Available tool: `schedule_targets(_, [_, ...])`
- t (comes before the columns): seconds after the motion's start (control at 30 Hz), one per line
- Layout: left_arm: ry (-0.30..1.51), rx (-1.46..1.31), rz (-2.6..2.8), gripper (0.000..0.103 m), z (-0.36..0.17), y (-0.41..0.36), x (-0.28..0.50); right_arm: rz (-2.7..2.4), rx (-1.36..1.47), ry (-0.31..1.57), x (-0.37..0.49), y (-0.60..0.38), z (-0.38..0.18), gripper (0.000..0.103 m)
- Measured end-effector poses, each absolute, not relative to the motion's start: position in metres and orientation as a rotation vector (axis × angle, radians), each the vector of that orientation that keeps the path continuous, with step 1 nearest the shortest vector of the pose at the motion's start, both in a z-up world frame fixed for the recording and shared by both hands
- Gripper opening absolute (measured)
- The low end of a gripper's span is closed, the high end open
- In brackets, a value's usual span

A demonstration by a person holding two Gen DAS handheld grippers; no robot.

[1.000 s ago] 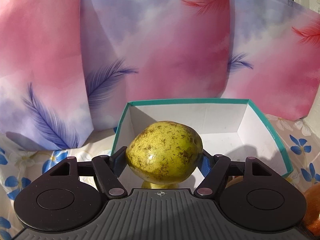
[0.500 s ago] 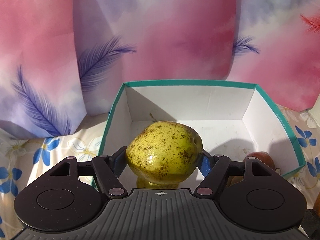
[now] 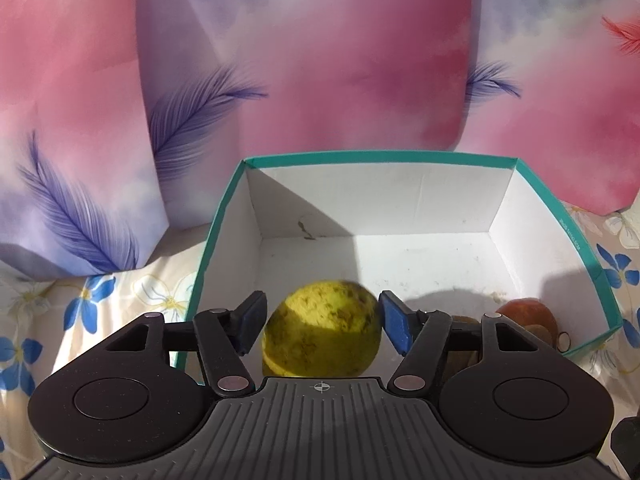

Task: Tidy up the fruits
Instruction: 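Lower the red apple into the teal box and open the right tool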

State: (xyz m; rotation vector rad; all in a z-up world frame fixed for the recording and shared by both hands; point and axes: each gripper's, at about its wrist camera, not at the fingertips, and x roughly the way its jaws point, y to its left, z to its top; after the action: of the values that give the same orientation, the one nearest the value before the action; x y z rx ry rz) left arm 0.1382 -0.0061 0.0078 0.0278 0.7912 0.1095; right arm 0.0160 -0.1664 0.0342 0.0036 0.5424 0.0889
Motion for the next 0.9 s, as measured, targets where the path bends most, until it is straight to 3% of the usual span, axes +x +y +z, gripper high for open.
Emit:
schedule_targets(0.23, [0.814, 0.013, 0.087, 0.074, 0.009, -0.003, 0.132, 0.082, 0.003, 0.542, 0.017, -0.167, 0.034, 0.073])
schedule_targets(0.3, [0.791, -0.012, 0.085, 0.087, 0.02, 0.003, 0.121, 0.081, 0.0, 0.544, 0.018, -0.166, 0.034, 0.073])
schedule_targets(0.4, [0.683, -0.062, 0.089, 0.096, 0.044, 0.018, 0.09, 0.077, -0.015, 0.536, 0.019, -0.165, 0.035, 0.073])
schedule_targets(0.53, [0.604, -0.067, 0.142, 0.096, 0.063, 0.038, 0.059, 0.082, -0.041, 0.509, 0.024, -0.162, 0.037, 0.073])
schedule_targets(0.9, [0.675, -0.061, 0.193, 0.097, 0.049, 0.054, 0.043, 0.117, -0.044, 0.496, 0.061, -0.146, 0.032, 0.073])
